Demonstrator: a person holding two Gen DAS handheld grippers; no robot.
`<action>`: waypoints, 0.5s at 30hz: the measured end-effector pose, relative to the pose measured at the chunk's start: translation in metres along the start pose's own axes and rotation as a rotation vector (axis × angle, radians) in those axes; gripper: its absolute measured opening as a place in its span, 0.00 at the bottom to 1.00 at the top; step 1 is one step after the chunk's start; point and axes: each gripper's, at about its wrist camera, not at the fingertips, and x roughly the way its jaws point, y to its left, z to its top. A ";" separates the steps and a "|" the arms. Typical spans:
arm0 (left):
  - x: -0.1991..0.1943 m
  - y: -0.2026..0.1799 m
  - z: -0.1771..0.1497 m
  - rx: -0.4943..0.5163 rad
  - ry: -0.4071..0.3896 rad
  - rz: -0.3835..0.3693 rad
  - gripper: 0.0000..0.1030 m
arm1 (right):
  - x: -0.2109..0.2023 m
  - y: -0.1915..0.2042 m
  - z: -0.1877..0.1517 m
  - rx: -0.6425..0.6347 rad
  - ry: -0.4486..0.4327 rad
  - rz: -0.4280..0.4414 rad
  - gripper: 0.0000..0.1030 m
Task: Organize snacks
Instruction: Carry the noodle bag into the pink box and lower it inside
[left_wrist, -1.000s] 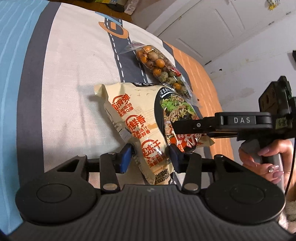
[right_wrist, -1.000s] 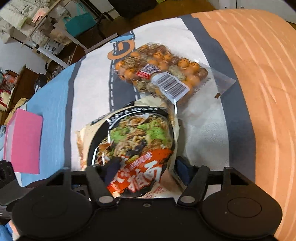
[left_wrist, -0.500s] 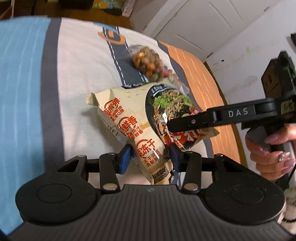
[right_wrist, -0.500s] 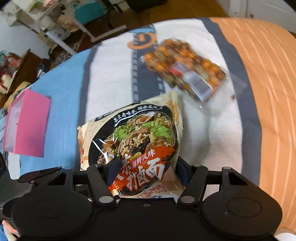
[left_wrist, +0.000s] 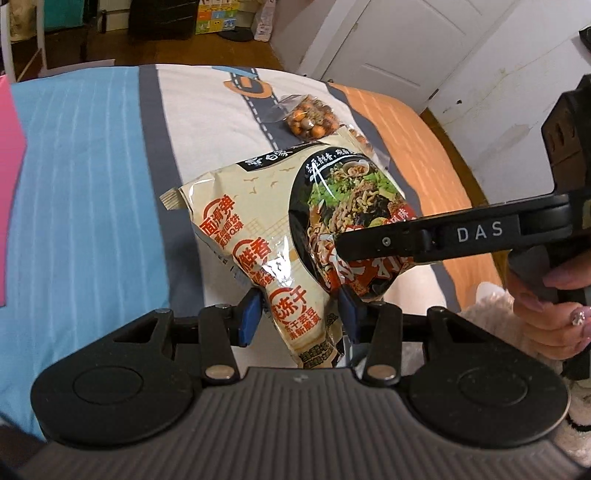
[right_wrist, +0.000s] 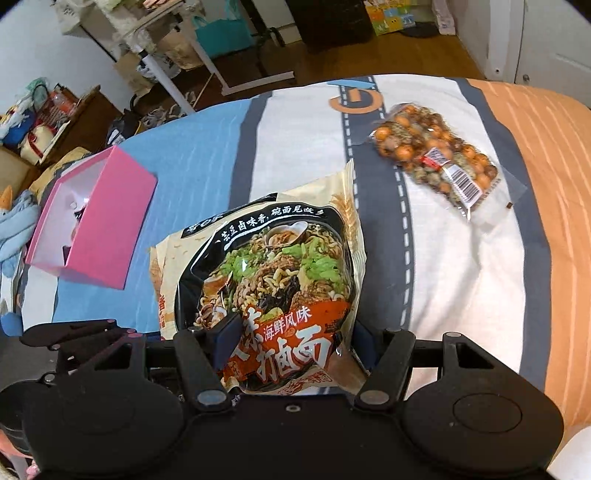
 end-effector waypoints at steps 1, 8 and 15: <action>-0.003 0.001 -0.002 -0.004 -0.004 0.002 0.41 | -0.001 0.003 -0.001 -0.002 -0.002 0.002 0.67; -0.034 0.007 -0.014 -0.007 -0.050 0.020 0.41 | -0.011 0.022 -0.011 -0.029 -0.054 0.051 0.67; -0.074 0.024 -0.032 -0.009 -0.092 0.058 0.41 | -0.012 0.055 -0.017 -0.089 -0.068 0.120 0.64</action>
